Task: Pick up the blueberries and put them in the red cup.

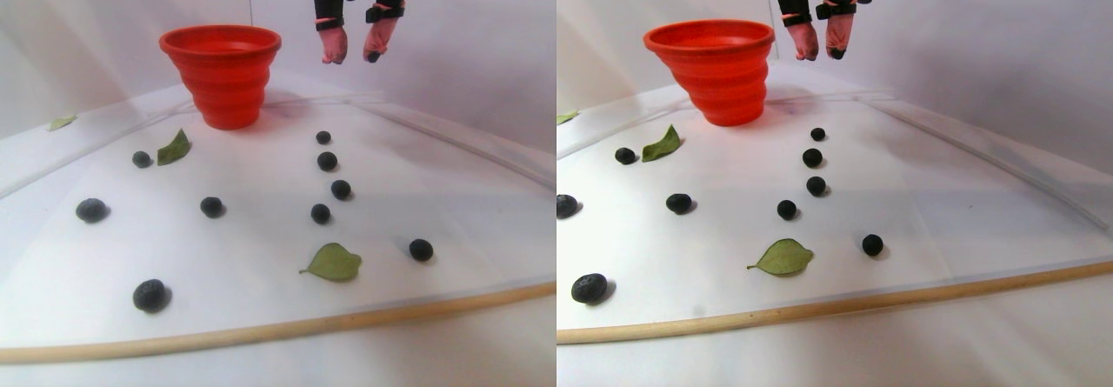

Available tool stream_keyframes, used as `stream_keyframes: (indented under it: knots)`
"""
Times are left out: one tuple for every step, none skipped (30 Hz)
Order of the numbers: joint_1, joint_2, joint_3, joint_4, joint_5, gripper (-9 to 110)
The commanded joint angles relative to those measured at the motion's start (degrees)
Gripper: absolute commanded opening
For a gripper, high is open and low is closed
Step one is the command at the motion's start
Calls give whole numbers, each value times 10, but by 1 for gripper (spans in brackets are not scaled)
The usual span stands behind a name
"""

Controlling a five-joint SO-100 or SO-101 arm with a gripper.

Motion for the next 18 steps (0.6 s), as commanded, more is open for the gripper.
stream_keyframes:
  knots:
    - [-4, -19, -8, -38, 11, 14]
    - [-2, -31, -8, -48, 14, 15]
    - [-1, -43, -11, -55, 16, 15]
    - [0, -54, -12, -63, 18, 15]
    - [0, -63, -12, -72, 22, 15]
    - [0, -70, -13, -79, 25, 15]
    - [0, -77, -14, -85, 28, 15]
    - [0, -84, -14, -95, 32, 15]
    - [0, -94, -15, -105, 35, 15]
    - [0, -105, -18, -112, 38, 15]
    - [0, -115, -22, -119, 41, 15]
    - [0, -125, -25, -127, 45, 15]
    - [-1, -133, -26, -134, 47, 15]
    - [-1, -140, -28, -142, 49, 15]
    - [-1, -149, -29, -152, 51, 15]
    - [-1, -160, -31, -165, 52, 15]
    - [-3, -171, -32, -175, 52, 15]
    - [-3, -178, -33, -184, 53, 15]
